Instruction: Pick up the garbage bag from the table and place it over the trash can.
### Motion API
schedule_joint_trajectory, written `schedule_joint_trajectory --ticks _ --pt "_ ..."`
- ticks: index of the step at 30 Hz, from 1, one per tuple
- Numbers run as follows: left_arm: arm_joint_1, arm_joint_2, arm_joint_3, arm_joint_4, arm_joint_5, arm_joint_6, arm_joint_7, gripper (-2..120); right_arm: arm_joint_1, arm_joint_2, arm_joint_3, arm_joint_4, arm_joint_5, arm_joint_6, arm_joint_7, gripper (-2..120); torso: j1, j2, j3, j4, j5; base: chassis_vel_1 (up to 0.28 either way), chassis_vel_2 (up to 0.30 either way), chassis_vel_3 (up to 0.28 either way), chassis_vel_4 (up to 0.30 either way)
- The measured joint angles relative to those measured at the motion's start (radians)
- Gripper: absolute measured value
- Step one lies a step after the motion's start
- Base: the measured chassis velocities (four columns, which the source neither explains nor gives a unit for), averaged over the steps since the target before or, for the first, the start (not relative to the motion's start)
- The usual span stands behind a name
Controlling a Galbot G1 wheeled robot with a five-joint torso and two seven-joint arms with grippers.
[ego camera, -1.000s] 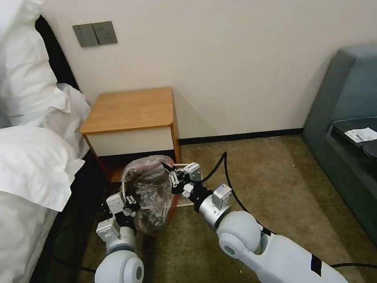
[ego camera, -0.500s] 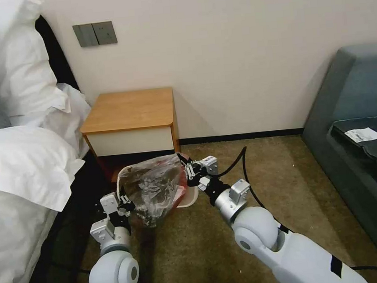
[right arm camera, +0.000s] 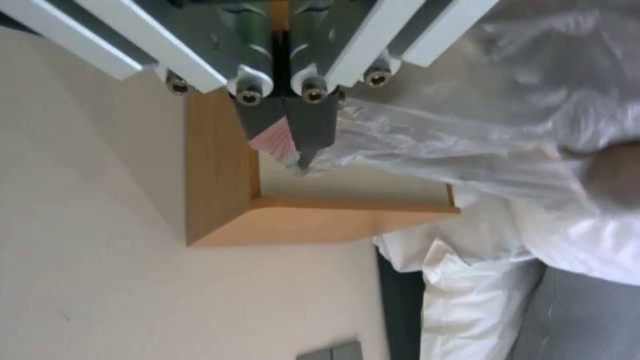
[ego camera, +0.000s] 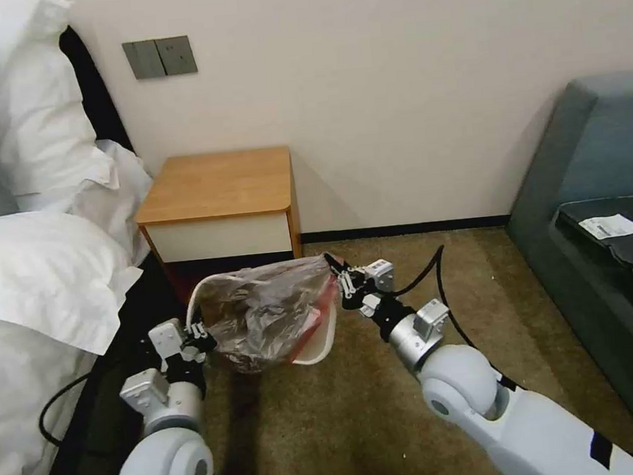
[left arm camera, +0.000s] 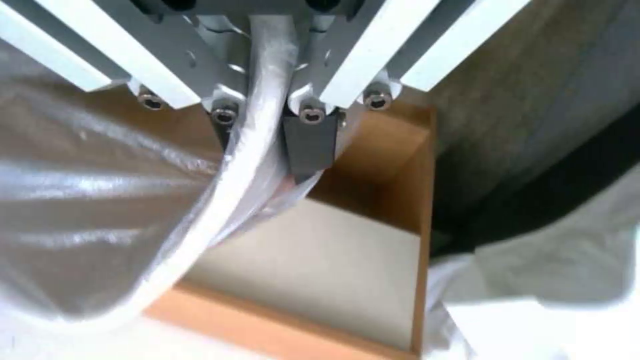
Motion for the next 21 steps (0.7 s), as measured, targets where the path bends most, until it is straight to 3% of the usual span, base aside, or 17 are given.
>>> schedule_joint_trajectory --ticks 7,21 --pt "-0.066 -0.009 -0.064 -0.004 -0.099 0.015 -0.029 2 -0.04 -0.001 0.011 0.005 -0.028 0.017 -0.008 0 0.0 0.0 0.0 0.0 -0.0001 0.0 0.0 0.0 0.0" --pt "-0.087 -0.052 -0.026 0.04 -0.212 -0.025 -0.103 2 -0.071 0.051 -0.075 -0.005 -0.102 0.029 0.0 0 0.0 0.0 0.0 0.0 -0.0002 0.0 0.0 0.0 0.0"
